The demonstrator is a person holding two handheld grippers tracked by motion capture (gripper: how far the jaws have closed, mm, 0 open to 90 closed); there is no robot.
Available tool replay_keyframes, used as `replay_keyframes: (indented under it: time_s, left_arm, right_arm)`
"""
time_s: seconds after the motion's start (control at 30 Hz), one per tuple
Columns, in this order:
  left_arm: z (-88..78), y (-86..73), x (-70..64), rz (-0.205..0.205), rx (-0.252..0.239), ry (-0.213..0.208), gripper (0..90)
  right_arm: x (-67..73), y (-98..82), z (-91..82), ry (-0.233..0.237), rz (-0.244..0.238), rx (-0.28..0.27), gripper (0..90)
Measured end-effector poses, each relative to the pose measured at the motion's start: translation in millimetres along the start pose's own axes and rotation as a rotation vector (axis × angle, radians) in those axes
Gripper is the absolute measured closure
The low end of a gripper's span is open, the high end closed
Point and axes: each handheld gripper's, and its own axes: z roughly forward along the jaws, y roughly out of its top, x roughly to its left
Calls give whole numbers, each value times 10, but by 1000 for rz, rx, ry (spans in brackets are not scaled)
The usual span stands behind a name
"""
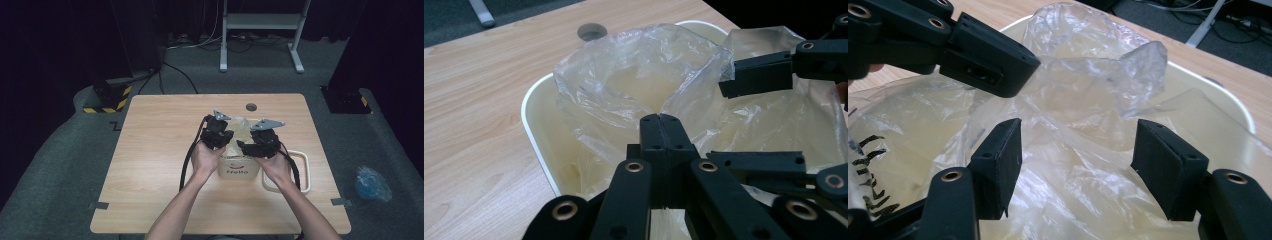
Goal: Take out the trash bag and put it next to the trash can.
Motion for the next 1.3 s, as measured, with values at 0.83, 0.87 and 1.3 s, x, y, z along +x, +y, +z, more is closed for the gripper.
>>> replay_keyframes:
  time_s: [0.83,0.87,1.3]
  left_arm:
    - [-110,70,49,-2,-25,-10,900]
    - [-110,69,51,-6,-24,-10,900]
    - [-137,121,76,-2,-24,-3,900]
  right_arm:
    - [-178,-62,-280,20,61,-106,346]
    - [-192,-63,-294,19,61,-112,346]
    - [-272,-105,-413,19,80,-145,346]
